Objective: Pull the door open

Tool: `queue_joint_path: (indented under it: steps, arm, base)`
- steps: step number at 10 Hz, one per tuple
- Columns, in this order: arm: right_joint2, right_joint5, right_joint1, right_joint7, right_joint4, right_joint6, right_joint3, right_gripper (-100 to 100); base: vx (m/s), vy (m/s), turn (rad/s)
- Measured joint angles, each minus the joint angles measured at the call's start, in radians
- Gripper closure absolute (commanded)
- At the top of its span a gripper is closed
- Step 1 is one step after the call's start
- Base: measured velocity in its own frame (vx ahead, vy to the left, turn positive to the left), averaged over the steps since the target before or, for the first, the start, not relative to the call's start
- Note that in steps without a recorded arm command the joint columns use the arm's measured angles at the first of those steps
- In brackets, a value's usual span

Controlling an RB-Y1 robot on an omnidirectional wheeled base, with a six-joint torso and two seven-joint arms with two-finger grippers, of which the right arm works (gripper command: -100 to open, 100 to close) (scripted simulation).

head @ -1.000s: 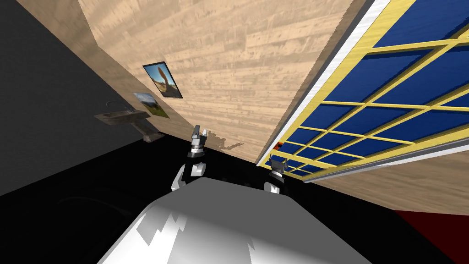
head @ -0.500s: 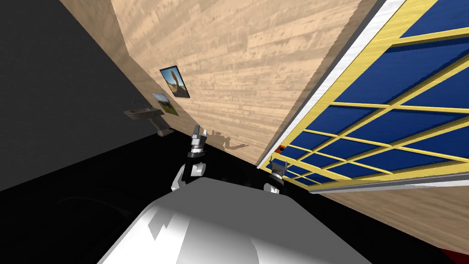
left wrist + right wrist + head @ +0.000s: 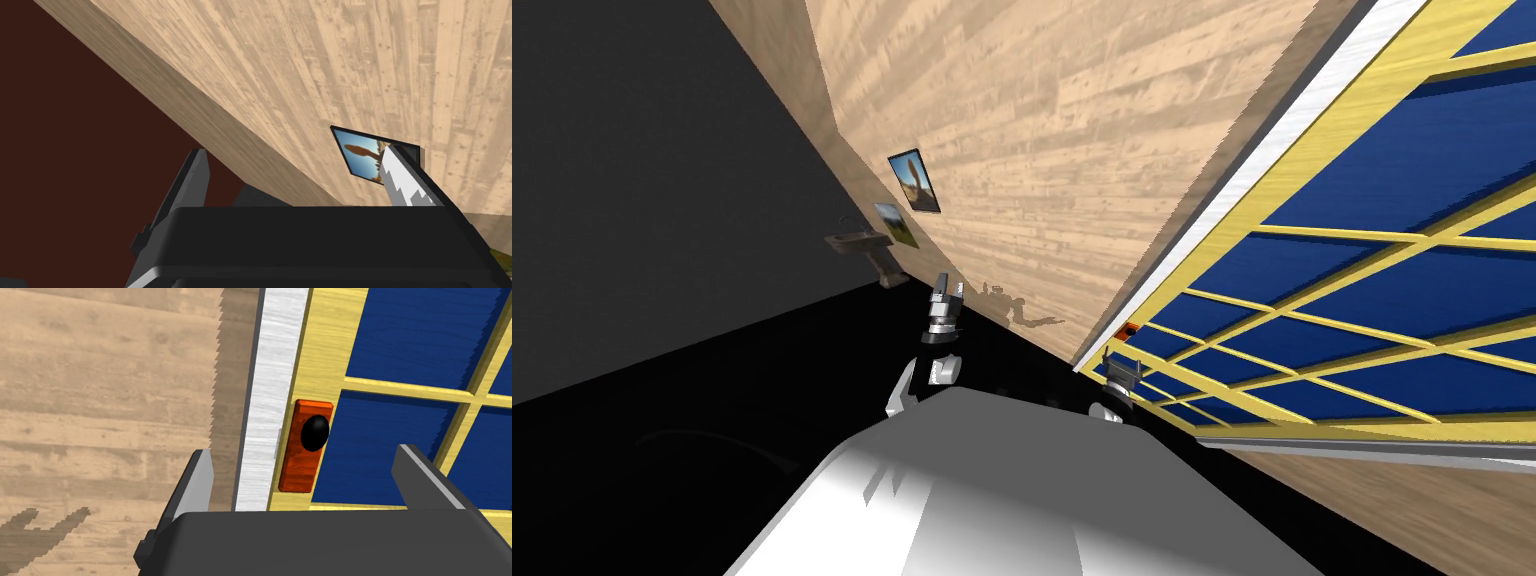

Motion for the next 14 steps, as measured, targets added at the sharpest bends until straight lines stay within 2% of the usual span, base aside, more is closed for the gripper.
queue_joint_path:
  steps: [2, 3, 5, 8, 10, 14]
  arm:
    - [-0.002, -0.012, -0.013, -0.022, 0.039, -0.015, 0.002, -100]
    - [-0.002, -0.023, -0.02, -0.034, 0.059, -0.022, 0.002, -100]
    - [-0.007, -0.055, -0.028, -0.074, 0.108, -0.039, 0.005, -100]
    - [-0.013, -0.101, -0.056, -0.13, 0.195, -0.067, 0.005, -100]
    - [-0.015, -0.134, -0.057, -0.163, 0.228, -0.079, 0.007, -100]
    - [-0.015, -0.176, -0.073, -0.206, 0.291, -0.1, 0.008, -100]
  base:
    - [-0.01, -0.075, 0.159]
    - [-0.028, -0.168, 0.354]
    - [-0.025, -0.172, 0.199]
    - [-0.067, -0.17, 0.313]
    - [-0.051, -0.179, 0.231]
    - [-0.034, -0.08, 0.123]
